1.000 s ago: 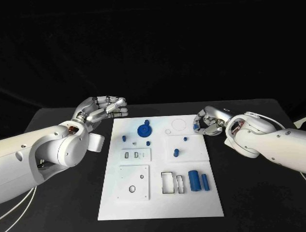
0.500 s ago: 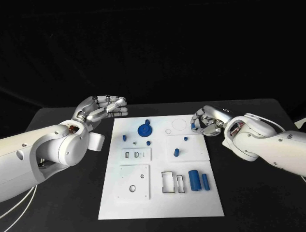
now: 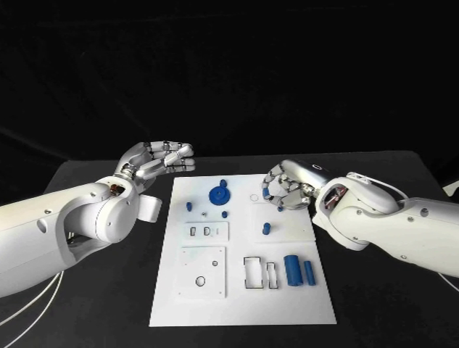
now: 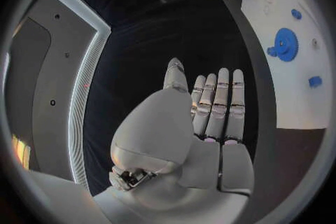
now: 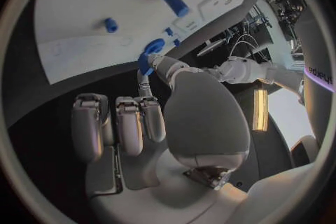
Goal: Assemble the parts on the task board
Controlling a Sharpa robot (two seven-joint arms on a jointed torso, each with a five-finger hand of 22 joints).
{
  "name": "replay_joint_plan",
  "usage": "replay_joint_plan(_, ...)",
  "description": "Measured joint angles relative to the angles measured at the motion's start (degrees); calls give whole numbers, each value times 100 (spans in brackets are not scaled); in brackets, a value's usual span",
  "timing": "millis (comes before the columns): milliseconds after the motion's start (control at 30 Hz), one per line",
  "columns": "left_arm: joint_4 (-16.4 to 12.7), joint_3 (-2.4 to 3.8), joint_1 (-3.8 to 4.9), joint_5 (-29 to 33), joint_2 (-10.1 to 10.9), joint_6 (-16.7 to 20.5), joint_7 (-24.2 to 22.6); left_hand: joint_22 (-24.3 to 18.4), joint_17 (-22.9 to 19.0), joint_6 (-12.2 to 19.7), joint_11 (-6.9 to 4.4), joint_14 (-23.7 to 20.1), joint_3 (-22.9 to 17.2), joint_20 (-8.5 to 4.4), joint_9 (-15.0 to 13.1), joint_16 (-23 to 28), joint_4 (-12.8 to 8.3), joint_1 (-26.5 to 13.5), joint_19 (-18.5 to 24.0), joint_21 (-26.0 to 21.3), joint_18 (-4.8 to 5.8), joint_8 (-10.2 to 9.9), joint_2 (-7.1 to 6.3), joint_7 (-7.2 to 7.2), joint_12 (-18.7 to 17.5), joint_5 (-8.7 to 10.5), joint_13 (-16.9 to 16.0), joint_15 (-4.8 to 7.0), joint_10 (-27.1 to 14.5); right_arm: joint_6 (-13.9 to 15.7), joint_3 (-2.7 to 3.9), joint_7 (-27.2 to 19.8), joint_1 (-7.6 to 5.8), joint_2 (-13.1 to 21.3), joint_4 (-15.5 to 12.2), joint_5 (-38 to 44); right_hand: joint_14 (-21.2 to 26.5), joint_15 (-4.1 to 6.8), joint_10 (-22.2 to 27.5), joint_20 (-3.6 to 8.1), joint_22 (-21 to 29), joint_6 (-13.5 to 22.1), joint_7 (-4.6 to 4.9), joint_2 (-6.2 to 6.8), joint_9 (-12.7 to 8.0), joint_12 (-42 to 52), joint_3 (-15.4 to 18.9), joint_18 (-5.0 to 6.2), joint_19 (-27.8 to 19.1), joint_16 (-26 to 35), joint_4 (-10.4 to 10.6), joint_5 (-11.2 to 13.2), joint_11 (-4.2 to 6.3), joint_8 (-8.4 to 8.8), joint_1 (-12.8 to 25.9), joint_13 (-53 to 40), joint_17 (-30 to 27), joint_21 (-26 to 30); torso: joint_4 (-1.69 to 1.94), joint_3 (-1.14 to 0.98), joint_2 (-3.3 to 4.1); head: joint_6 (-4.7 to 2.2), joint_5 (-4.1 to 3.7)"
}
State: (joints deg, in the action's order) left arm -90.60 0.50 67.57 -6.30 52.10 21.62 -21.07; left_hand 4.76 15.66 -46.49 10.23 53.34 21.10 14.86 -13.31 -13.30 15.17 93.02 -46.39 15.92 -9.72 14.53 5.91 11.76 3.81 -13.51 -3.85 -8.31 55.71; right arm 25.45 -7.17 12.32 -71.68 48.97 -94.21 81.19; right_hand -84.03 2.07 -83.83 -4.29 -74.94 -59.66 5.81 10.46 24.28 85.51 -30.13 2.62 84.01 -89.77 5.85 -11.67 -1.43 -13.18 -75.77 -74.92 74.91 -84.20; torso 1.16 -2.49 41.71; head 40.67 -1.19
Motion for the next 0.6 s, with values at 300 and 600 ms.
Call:
replay_joint_plan(300, 236, -16, -1, 0, -239, -5, 5, 0, 0, 0, 0, 0, 0, 0, 0, 22, 0, -5, 0, 0, 0, 0, 5, 0, 0, 0, 0, 0, 0, -61, -9, 249, 148, -623, -233, 244, 0, 0, 0, 0, 1, 10, -10, -15, 0, 0, -16, -1, 0, 0, 15, -20, 0, 0, 16, 0, 0, 0, 0, 48, -79, 107, 134)
replay_joint_plan(600, 412, -59, -6, 0, -380, -12, 9, -6, 7, 0, 0, 0, 0, -22, -7, 22, 0, 19, -21, 0, 1, 0, 29, 0, 0, 0, 0, 0, 0, -128, -26, 446, 449, -1182, -45, 610, 0, 0, 0, 0, 1, 12, -12, -10, 0, 0, -16, 0, 0, 0, 16, -32, 0, 0, 88, 1, 0, 0, -11, 97, -144, 201, 247)
